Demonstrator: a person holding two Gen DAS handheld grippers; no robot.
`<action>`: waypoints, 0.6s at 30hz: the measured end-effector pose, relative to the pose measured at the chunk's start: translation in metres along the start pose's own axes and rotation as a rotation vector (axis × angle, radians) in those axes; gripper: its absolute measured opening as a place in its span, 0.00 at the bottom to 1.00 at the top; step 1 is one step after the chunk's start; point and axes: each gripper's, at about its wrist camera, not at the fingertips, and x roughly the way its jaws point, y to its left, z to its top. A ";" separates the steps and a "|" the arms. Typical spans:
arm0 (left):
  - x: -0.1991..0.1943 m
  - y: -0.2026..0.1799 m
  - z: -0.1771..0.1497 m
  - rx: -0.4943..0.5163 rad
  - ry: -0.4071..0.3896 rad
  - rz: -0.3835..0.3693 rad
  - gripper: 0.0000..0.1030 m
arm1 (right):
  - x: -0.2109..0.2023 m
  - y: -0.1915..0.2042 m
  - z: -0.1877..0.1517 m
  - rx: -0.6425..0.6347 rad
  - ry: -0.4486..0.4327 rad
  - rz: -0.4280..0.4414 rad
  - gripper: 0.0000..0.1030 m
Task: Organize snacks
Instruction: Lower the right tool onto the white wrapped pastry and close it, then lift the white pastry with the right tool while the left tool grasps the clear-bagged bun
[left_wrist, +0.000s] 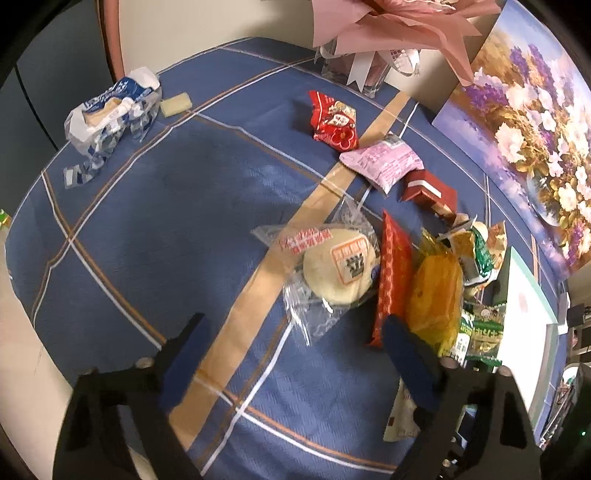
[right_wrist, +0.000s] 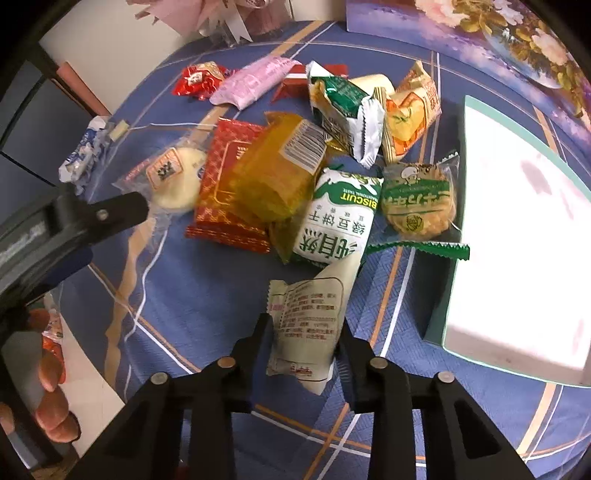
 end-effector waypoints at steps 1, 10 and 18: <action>0.001 0.000 0.001 0.000 0.000 -0.009 0.79 | -0.001 0.001 -0.003 0.008 -0.006 0.008 0.29; 0.013 -0.004 0.022 0.014 0.003 -0.060 0.74 | -0.018 0.000 -0.001 0.016 -0.050 0.054 0.22; 0.036 -0.009 0.040 0.048 0.037 -0.057 0.74 | -0.029 -0.003 0.002 0.033 -0.074 0.067 0.21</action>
